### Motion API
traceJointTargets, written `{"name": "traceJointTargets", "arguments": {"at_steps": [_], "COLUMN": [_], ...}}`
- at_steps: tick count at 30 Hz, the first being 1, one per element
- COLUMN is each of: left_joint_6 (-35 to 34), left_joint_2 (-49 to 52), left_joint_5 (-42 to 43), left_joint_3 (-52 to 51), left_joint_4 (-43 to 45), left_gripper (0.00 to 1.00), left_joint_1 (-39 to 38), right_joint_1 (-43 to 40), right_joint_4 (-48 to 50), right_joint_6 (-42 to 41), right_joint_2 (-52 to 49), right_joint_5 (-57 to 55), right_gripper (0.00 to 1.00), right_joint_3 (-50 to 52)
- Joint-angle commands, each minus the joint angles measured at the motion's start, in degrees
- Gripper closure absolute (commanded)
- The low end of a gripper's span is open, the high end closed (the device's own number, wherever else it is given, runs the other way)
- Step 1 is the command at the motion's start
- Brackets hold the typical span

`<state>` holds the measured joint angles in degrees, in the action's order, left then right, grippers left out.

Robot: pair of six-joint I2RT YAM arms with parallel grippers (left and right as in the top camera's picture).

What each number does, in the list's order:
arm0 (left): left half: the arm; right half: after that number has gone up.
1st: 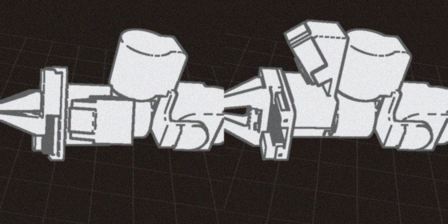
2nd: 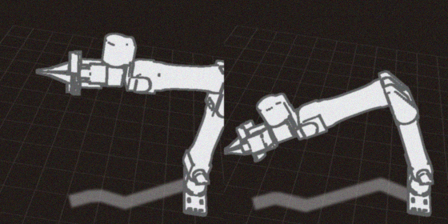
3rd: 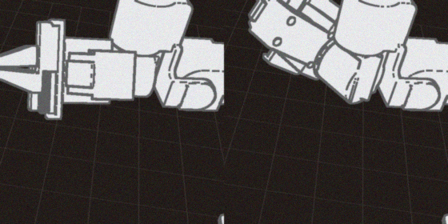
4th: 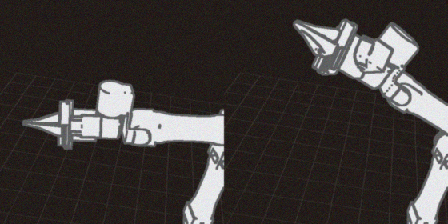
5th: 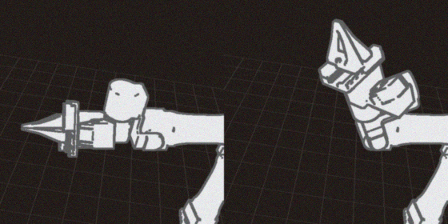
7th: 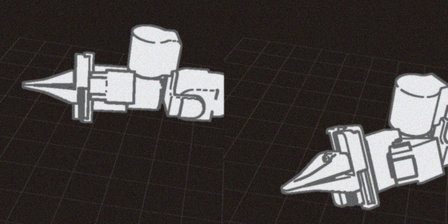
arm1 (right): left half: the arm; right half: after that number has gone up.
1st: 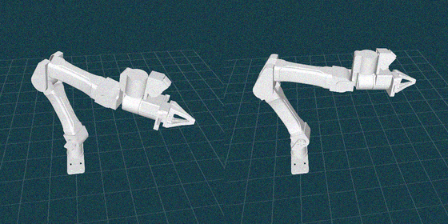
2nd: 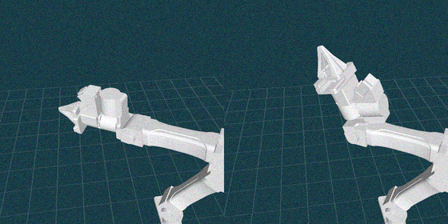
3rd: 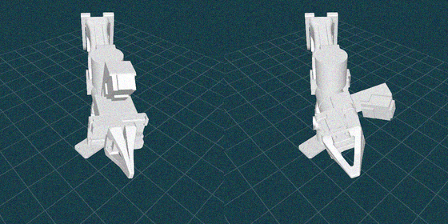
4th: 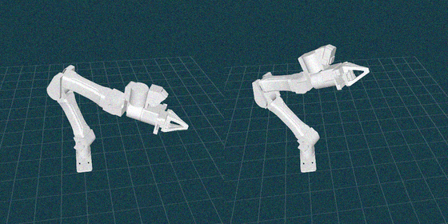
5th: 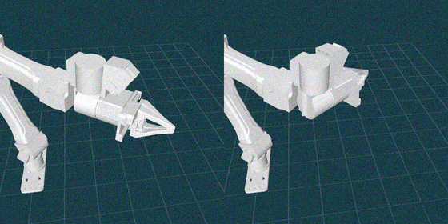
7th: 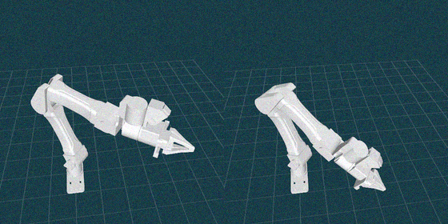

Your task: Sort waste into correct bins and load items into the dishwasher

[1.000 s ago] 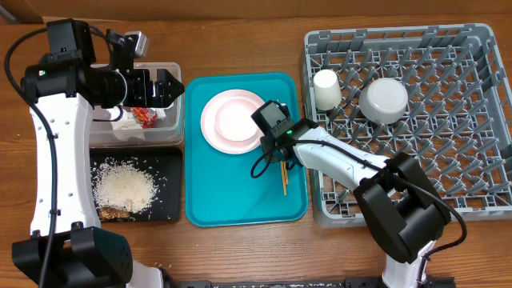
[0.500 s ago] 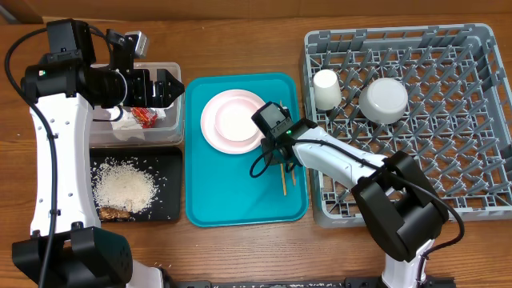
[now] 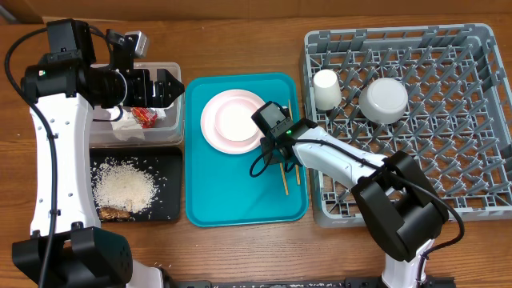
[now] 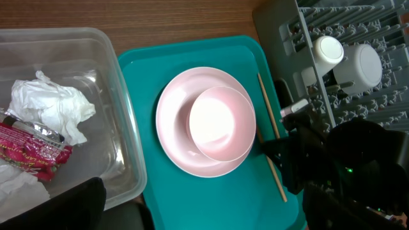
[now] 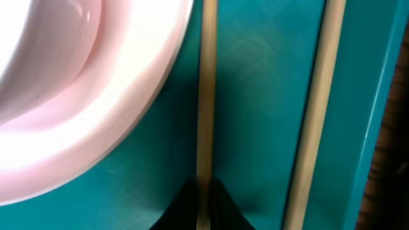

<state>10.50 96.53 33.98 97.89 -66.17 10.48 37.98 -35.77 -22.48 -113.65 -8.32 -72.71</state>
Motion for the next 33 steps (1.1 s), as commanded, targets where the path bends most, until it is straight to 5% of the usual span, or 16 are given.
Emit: {"name": "traceJointTargets", "arguments": {"at_steps": [1,18,33], "left_joint_6": [-0.42,-0.42,-0.42], "left_joint_2": [-0.44,-0.44,-0.44], "left_joint_5": [-0.09,-0.09,-0.09], "left_joint_3": [1.51,1.51,1.51], "left_joint_4": [0.02,0.02,0.02], "left_gripper": [0.0,0.0,0.0], "left_joint_1": [-0.39,-0.39,-0.39], "right_joint_1": [0.26,-1.14,-17.31], "right_joint_4": [-0.33,-5.77,-16.83], "right_joint_6": [-0.39,-0.07,7.28], "right_joint_2": [-1.25,6.36,17.94], "right_joint_5": [0.85,-4.35,-3.85], "right_gripper": [0.95,0.96,0.96], "right_joint_3": [-0.33,-9.77,-12.59]}}
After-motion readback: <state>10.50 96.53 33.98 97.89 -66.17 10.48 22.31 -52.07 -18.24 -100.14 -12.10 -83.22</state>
